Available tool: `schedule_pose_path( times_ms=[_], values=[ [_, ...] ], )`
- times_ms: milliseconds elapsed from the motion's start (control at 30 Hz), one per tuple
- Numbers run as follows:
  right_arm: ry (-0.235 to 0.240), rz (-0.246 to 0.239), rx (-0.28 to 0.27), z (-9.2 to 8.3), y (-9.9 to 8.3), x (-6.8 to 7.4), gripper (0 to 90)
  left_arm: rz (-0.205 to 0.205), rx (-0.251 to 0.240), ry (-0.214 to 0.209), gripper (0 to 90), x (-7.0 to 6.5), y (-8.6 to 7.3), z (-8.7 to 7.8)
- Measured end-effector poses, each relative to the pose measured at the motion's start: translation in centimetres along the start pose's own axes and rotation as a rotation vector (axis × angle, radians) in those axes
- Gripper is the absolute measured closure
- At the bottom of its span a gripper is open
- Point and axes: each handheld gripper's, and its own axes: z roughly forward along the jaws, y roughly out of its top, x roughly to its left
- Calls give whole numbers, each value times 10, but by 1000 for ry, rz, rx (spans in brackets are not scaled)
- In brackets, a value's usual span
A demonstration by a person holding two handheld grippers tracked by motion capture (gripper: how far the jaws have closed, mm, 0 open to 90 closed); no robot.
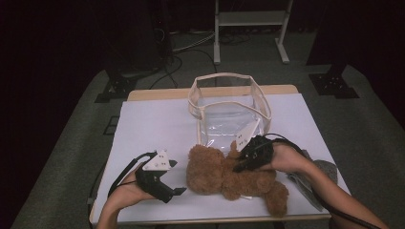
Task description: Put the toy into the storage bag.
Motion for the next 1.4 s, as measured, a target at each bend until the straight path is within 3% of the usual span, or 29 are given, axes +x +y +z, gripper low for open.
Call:
schedule_pose_path(
  times_ms=[533,1400],
  values=[
    [32,13,-35,-12,2,1,789,-8,-13,22,90,3,-4,-8],
    [30,8,-54,-27,8,6,807,-29,-21,39,90,8,-11,-15]
  ],
)
